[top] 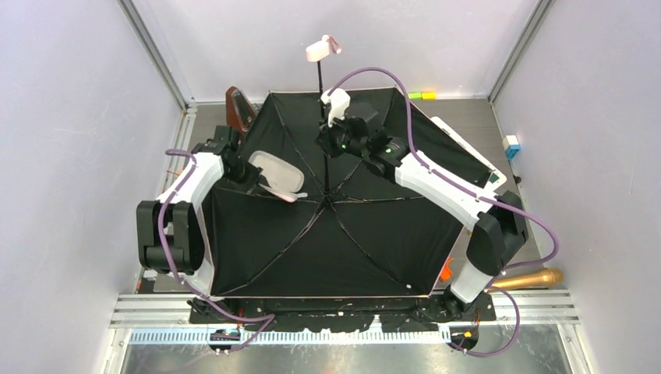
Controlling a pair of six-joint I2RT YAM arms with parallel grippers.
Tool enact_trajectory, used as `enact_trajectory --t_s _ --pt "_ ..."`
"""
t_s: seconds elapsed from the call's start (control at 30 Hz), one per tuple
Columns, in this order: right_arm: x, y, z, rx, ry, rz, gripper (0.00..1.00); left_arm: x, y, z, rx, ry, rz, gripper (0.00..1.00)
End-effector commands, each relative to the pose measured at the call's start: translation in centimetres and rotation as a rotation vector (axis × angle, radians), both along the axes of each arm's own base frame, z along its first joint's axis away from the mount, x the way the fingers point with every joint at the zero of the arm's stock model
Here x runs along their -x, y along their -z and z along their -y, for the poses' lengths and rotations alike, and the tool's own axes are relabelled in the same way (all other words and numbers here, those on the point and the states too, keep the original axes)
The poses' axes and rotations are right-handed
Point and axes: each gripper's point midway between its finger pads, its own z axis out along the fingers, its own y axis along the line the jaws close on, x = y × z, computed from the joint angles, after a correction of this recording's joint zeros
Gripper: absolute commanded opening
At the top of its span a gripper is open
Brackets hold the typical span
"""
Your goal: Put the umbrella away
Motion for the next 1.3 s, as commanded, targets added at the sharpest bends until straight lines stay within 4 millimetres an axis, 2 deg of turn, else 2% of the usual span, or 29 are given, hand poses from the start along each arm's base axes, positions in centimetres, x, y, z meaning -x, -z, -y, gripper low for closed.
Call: enact_trajectory --t_s 0.0,0.1,0.17,0.23,0.3,0.37,0.47,0.5,0.6,0.63,0.67,0.7,0.73,0.77,0.87,1.0,1.1,1.13,1.17,1.2,1.23,1.27 --pt "0.1 -5.3 2.9 0.006 0.109 0.144 0.05 0.0 -7.9 0.4 -0.013 0.086 0.200 0.00" --pt "-0.1 -6.6 4.8 0.071 0.155 0.212 0.05 1.1 -12.8 -0.4 -0.063 0.102 0.326 0.00" --pt "-0.3 -7.9 6.2 0.100 0.202 0.260 0.05 2.2 -16.0 -1.9 -0.144 0.078 0.411 0.00" --pt "-0.3 -9.7 7.9 0.122 0.260 0.316 0.05 3.5 -18.4 -3.8 -0.233 0.032 0.472 0.00" --pt "-0.2 -11.8 9.6 0.139 0.312 0.383 0.05 5.3 -19.6 -6.2 -0.324 -0.042 0.506 0.00" --pt "0.3 -14.2 11.5 0.156 0.358 0.464 0.05 7.1 -19.2 -8.5 -0.404 -0.122 0.480 0.00" --pt "0.8 -17.2 14.8 0.206 0.463 0.573 0.05 9.8 -17.2 -11.5 -0.516 -0.216 0.360 0.00" --pt "1.2 -18.3 16.3 0.202 0.528 0.594 0.05 10.4 -16.6 -12.0 -0.541 -0.228 0.332 0.00" --pt "2.7 -20.0 19.0 0.220 0.597 0.624 0.05 11.4 -14.2 -12.9 -0.595 -0.230 0.267 0.00" --pt "2.9 -19.7 19.4 0.230 0.603 0.621 0.05 11.6 -13.6 -13.0 -0.601 -0.224 0.243 0.04" --pt "3.6 -19.8 20.0 0.230 0.606 0.627 0.05 11.8 -13.0 -13.2 -0.603 -0.222 0.219 0.16" --pt "3.9 -19.9 20.3 0.230 0.606 0.631 0.05 11.9 -12.5 -13.3 -0.598 -0.210 0.201 0.50" --pt "4.6 -19.9 20.9 0.228 0.603 0.635 0.05 11.4 -12.1 -12.5 -0.569 -0.143 0.211 0.89" --pt "4.9 -19.9 20.9 0.223 0.582 0.640 0.05 10.5 -12.1 -11.3 -0.521 -0.056 0.240 0.98" --pt "6.7 -18.8 20.9 0.219 0.496 0.651 0.08 9.4 -13.0 -8.3 -0.407 0.083 0.302 0.99" --pt "8.0 -16.4 20.4 0.208 0.409 0.654 0.08 8.0 -18.8 -3.2 -0.295 0.209 0.613 0.99" --pt "8.5 -14.6 20.3 0.207 0.380 0.642 0.05 8.5 -23.5 1.4 -0.113 0.275 0.811 0.99" --pt "8.7 -13.4 19.7 0.219 0.336 0.638 0.05 8.7 -24.7 2.7 -0.041 0.279 0.851 0.99" --pt "9.0 -13.2 19.5 0.222 0.314 0.653 0.05 9.0 -25.9 3.9 0.036 0.280 0.884 0.99" --pt "9.2 -11.8 18.8 0.235 0.262 0.649 0.05 9.3 -27.0 5.1 0.110 0.286 0.911 0.99" --pt "9.4 -11.7 18.8 0.235 0.250 0.665 0.05 9.5 -28.4 6.2 0.175 0.288 0.943 0.99" --pt "9.4 -10.4 18.4 0.250 0.224 0.656 0.05 9.8 -29.5 7.0 0.223 0.292 0.967 0.99"
